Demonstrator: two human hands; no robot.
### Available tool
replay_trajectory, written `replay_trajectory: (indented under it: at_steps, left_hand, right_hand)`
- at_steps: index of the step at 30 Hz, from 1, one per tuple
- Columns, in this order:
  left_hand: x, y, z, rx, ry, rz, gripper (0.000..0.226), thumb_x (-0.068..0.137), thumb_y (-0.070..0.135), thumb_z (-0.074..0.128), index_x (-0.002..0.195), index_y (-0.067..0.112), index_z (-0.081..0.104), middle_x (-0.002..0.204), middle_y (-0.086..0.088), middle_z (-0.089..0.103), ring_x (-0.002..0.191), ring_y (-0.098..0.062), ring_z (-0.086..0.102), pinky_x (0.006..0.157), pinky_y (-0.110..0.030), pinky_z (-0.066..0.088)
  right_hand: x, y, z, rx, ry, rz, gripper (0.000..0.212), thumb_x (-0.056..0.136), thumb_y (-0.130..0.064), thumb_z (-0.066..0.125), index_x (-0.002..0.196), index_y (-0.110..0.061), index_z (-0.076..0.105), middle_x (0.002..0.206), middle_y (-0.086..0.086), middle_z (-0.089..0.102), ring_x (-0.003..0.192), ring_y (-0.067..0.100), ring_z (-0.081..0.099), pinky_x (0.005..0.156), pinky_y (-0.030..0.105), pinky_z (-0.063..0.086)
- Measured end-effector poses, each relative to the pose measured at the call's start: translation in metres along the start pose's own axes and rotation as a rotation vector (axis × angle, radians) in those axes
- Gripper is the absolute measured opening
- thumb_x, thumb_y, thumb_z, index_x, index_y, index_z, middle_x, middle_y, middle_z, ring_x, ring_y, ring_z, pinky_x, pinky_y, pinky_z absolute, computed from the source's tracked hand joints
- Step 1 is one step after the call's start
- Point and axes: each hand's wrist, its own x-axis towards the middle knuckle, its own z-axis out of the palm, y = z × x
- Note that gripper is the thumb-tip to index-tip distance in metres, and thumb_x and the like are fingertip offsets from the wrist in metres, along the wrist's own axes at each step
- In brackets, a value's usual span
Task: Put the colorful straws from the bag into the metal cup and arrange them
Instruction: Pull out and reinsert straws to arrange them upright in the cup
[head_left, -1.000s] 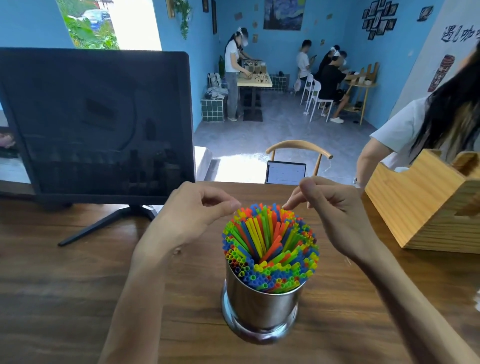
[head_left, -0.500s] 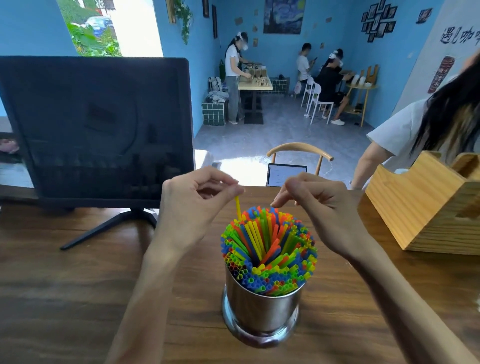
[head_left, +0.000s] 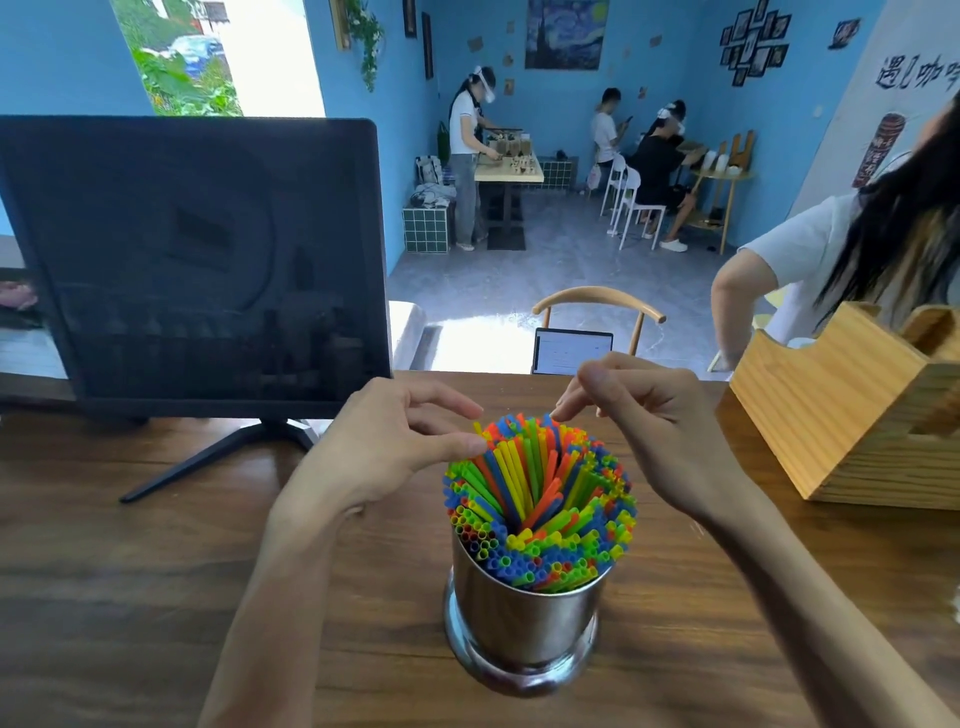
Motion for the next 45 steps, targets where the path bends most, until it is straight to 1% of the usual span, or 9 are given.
replay_trajectory:
  at_steps: [8, 12, 17, 20, 25, 32, 36, 41, 45]
  left_hand:
    - [-0.003, 0.000, 0.000, 0.066, 0.079, 0.137, 0.021, 0.082, 0.022, 0.084, 0.096, 0.033, 0.072, 0.080, 0.010, 0.078, 0.076, -0.005, 0.071, 0.075, -0.022, 0.053]
    - [-0.008, 0.007, -0.004, 0.024, 0.299, 0.387, 0.024, 0.087, 0.016, 0.078, 0.098, 0.037, 0.072, 0.085, 0.009, 0.074, 0.076, -0.010, 0.067, 0.073, -0.023, 0.056]
    - [-0.020, 0.043, -0.008, -0.272, 0.597, 0.836, 0.026, 0.093, 0.013, 0.075, 0.112, 0.031, 0.076, 0.095, 0.009, 0.077, 0.085, -0.014, 0.072, 0.076, -0.026, 0.055]
    - [-0.026, 0.057, -0.011, -0.436, 0.704, 0.952, 0.022, 0.093, 0.022, 0.075, 0.110, 0.036, 0.077, 0.097, 0.011, 0.077, 0.083, -0.017, 0.073, 0.074, -0.030, 0.058]
    - [-0.027, 0.043, -0.018, -0.467, 0.683, 0.828, 0.019, 0.089, 0.024, 0.077, 0.106, 0.034, 0.076, 0.091, 0.009, 0.076, 0.079, -0.017, 0.073, 0.075, -0.032, 0.060]
    - [-0.019, 0.007, -0.005, -0.177, 0.259, 0.549, 0.019, 0.078, 0.026, 0.080, 0.092, 0.038, 0.076, 0.084, 0.005, 0.075, 0.075, -0.008, 0.068, 0.071, -0.019, 0.054]
    - [-0.018, 0.006, 0.000, -0.068, -0.043, 0.467, 0.016, 0.081, 0.021, 0.085, 0.093, 0.030, 0.078, 0.086, 0.002, 0.076, 0.079, -0.011, 0.069, 0.073, -0.016, 0.053]
    - [0.012, 0.012, 0.010, -0.061, 0.306, 0.340, 0.009, 0.085, 0.026, 0.083, 0.088, 0.033, 0.079, 0.077, 0.011, 0.074, 0.067, -0.003, 0.061, 0.065, -0.014, 0.048]
    - [0.028, 0.013, 0.020, 0.234, 0.107, 0.212, 0.010, 0.085, 0.049, 0.077, 0.091, 0.042, 0.080, 0.087, 0.026, 0.071, 0.081, 0.002, 0.062, 0.070, -0.020, 0.050]
  right_hand:
    - [-0.002, 0.000, -0.003, -0.026, -0.009, 0.002, 0.045, 0.097, -0.054, 0.050, 0.076, -0.026, 0.079, 0.087, -0.006, 0.071, 0.094, 0.017, 0.067, 0.081, 0.026, 0.043]
    - [0.000, -0.002, -0.001, -0.025, -0.019, 0.001, 0.043, 0.096, -0.054, 0.050, 0.080, -0.027, 0.080, 0.089, -0.007, 0.072, 0.097, 0.016, 0.068, 0.083, 0.030, 0.044]
    - [0.003, -0.018, 0.011, 0.003, -0.248, -0.048, 0.036, 0.100, -0.045, 0.059, 0.135, -0.039, 0.060, 0.119, -0.015, 0.073, 0.120, 0.010, 0.065, 0.101, 0.036, 0.052]
    - [0.001, -0.020, 0.018, 0.037, -0.369, -0.130, 0.040, 0.103, -0.033, 0.060, 0.143, -0.032, 0.053, 0.114, -0.008, 0.075, 0.116, 0.012, 0.068, 0.101, 0.028, 0.050]
    - [0.003, -0.024, -0.010, 0.320, -0.156, -0.122, 0.014, 0.093, -0.043, 0.068, 0.105, -0.036, 0.071, 0.074, 0.005, 0.075, 0.068, 0.014, 0.069, 0.067, 0.022, 0.052]
    - [0.013, -0.018, -0.040, 0.471, 0.138, -0.066, 0.035, 0.068, -0.052, 0.088, 0.082, -0.021, 0.080, 0.077, 0.000, 0.078, 0.061, 0.012, 0.069, 0.058, 0.021, 0.051]
    - [0.015, -0.016, -0.036, 0.513, 0.100, -0.065, 0.024, 0.081, -0.045, 0.079, 0.099, -0.029, 0.077, 0.090, -0.001, 0.077, 0.078, 0.018, 0.074, 0.064, 0.022, 0.055]
    - [0.010, -0.009, -0.025, 0.182, 0.090, -0.216, 0.056, 0.092, -0.009, 0.074, 0.129, -0.037, 0.042, 0.079, 0.004, 0.074, 0.066, 0.018, 0.073, 0.063, 0.023, 0.056]
    - [-0.004, 0.003, -0.007, -0.044, -0.021, -0.157, 0.032, 0.092, -0.032, 0.073, 0.116, -0.041, 0.054, 0.082, -0.001, 0.072, 0.074, 0.019, 0.072, 0.066, 0.038, 0.056]
